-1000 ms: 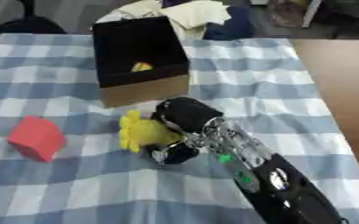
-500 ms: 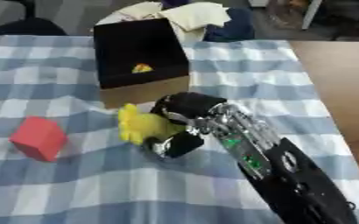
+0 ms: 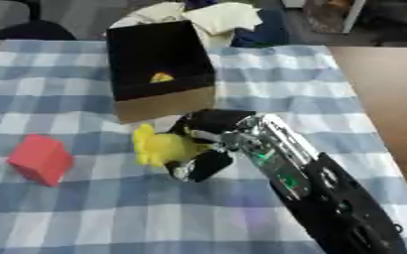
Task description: Pick up objects on the table and place them in the box.
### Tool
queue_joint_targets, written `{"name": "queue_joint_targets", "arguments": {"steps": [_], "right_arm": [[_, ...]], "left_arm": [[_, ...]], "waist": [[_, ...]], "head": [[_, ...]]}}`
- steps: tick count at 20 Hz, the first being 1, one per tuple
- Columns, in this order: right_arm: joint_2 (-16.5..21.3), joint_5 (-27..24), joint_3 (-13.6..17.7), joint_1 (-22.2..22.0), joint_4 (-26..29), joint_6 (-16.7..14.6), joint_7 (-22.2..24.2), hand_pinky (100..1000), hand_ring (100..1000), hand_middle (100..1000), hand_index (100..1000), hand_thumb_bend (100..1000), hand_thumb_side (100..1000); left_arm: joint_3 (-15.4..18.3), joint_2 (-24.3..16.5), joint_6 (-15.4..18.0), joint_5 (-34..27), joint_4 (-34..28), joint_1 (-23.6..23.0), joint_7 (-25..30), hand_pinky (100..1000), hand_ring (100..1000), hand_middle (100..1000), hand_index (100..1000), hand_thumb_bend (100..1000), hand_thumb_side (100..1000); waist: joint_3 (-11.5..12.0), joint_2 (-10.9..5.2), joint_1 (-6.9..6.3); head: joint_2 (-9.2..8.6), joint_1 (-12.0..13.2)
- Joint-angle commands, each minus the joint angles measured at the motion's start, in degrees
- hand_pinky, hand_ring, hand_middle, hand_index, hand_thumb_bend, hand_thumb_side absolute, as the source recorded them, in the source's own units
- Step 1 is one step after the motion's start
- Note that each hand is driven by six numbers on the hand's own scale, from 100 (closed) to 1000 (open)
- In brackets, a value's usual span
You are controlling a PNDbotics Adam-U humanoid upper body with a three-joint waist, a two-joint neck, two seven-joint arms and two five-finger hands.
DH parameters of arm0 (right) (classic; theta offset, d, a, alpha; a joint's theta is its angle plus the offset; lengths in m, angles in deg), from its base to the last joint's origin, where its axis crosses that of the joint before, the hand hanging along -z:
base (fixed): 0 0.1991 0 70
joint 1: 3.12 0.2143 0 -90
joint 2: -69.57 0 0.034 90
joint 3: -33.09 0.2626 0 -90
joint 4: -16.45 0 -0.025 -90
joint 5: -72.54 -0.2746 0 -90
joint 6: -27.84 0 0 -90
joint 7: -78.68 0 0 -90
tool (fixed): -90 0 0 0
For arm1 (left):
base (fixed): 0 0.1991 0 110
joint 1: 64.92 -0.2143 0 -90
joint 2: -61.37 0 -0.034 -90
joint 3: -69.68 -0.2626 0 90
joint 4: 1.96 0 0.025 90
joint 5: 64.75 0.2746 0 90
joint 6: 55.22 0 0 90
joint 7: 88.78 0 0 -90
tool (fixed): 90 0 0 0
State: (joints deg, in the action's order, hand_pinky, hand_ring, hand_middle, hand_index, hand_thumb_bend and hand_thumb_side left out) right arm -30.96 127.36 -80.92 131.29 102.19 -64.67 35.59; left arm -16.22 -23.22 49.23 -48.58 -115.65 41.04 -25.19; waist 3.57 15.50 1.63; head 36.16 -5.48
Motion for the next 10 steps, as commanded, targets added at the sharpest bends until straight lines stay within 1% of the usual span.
{"name": "queue_joint_targets", "arguments": {"steps": [1, 2, 3, 4, 6, 10], "right_arm": [[0.7, -0.7, 0.7, 1.2, 0.4, 0.0, 0.1, 872, 877, 741, 859, 155, 681], [0.7, -0.8, 0.8, 1.3, 0.5, 0.3, -0.3, 863, 861, 670, 816, 155, 642], [0.7, -0.9, 0.9, 1.3, 0.6, 0.6, -0.8, 862, 859, 660, 809, 154, 638], [0.7, -1.0, 1.0, 1.4, 0.7, 0.9, -1.4, 855, 847, 614, 775, 100, 642], [0.7, -1.4, 1.1, 1.6, 1.1, 1.7, -2.5, 853, 841, 594, 758, 100, 651], [0.9, -2.3, 1.8, 3.0, 2.6, 2.9, -3.8, 851, 835, 584, 751, 100, 644]], "left_arm": [[0.2, -0.7, 0.0, 0.1, -0.9, 0.5, 0.1, 618, 772, 675, 783, 100, 815], [0.2, -0.7, 0.0, 0.1, -0.9, 0.5, 0.1, 618, 772, 675, 783, 100, 815], [0.2, -0.7, 0.0, 0.1, -0.9, 0.5, 0.1, 618, 772, 675, 783, 100, 815], [0.2, -0.7, 0.0, 0.1, -0.9, 0.5, 0.1, 618, 772, 675, 783, 100, 815], [0.2, -0.7, -0.1, 0.1, -0.9, 0.5, 0.1, 618, 772, 675, 783, 100, 815], [0.3, -0.8, -0.1, 0.2, -0.9, 0.4, 0.1, 619, 772, 676, 783, 100, 815]], "waist": [[0.1, -1.05, -0.23], [0.1, -1.04, -0.22], [0.1, -1.04, -0.21], [0.1, -1.03, -0.2], [0.1, -1.03, -0.18], [0.1, -1.07, -0.21]], "head": [[-0.62, 0.0], [-0.65, 0.0], [-0.68, 0.0], [-0.7, 0.0], [-0.67, 0.0], [-0.63, 0.1]]}}
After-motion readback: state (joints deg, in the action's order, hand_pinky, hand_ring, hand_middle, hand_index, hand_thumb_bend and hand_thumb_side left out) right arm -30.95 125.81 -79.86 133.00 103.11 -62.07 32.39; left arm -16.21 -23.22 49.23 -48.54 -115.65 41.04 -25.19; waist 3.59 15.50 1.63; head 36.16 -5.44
